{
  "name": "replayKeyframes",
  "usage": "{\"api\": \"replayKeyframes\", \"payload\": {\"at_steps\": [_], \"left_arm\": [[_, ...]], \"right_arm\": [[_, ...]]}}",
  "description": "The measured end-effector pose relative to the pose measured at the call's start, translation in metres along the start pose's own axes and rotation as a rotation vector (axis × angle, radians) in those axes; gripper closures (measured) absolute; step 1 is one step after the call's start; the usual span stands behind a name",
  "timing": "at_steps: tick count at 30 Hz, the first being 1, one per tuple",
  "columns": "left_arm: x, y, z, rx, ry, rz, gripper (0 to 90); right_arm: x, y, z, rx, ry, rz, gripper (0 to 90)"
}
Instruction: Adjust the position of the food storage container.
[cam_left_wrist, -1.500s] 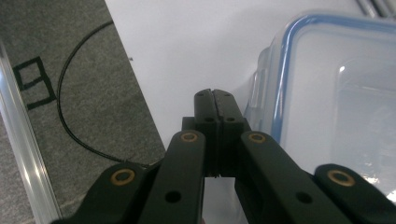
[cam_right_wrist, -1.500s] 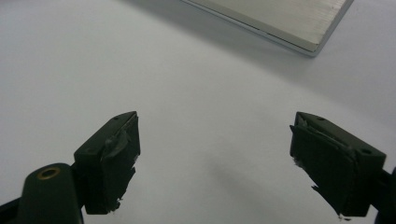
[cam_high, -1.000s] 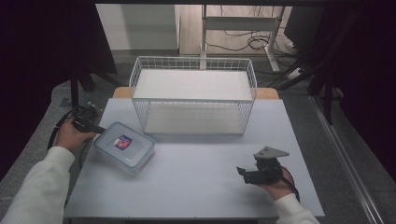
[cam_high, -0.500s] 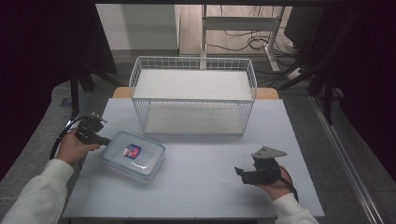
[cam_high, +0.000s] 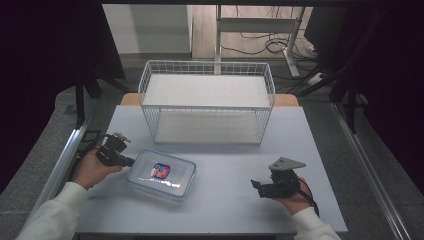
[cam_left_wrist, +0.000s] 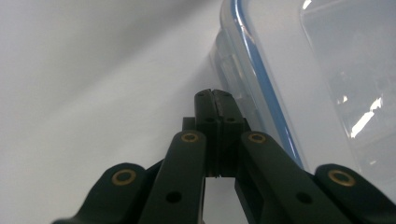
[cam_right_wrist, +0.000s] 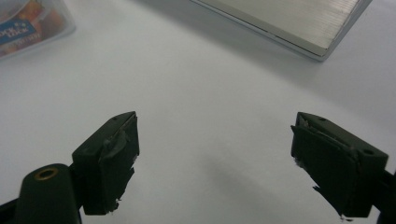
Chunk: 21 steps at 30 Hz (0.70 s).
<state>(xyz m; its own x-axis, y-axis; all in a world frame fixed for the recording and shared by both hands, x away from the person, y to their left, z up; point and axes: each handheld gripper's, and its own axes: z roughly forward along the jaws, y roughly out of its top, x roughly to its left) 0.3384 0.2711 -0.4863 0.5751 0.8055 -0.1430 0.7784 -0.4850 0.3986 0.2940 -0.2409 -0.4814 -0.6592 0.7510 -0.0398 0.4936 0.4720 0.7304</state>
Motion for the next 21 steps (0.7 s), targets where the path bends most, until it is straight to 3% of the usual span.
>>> {"api": "replayKeyframes", "payload": {"at_steps": [8, 15, 19, 21], "left_arm": [[-0.029, 0.01, 0.009, 0.008, -0.054, 0.068, 90.0], [-0.037, 0.011, 0.013, 0.003, -0.075, 0.08, 90.0], [-0.037, 0.01, 0.01, -0.029, -0.057, 0.083, 90.0], [-0.035, 0.009, -0.002, -0.099, -0.066, 0.061, 90.0]], "right_arm": [[0.0, 0.0, 0.0, 0.001, -0.002, -0.001, 15.5], [0.0, 0.0, 0.0, 0.002, -0.003, -0.004, 15.5], [0.0, 0.0, 0.0, 0.003, -0.004, -0.005, 15.5], [0.0, 0.0, 0.0, 0.002, -0.006, -0.001, 15.5]]}}
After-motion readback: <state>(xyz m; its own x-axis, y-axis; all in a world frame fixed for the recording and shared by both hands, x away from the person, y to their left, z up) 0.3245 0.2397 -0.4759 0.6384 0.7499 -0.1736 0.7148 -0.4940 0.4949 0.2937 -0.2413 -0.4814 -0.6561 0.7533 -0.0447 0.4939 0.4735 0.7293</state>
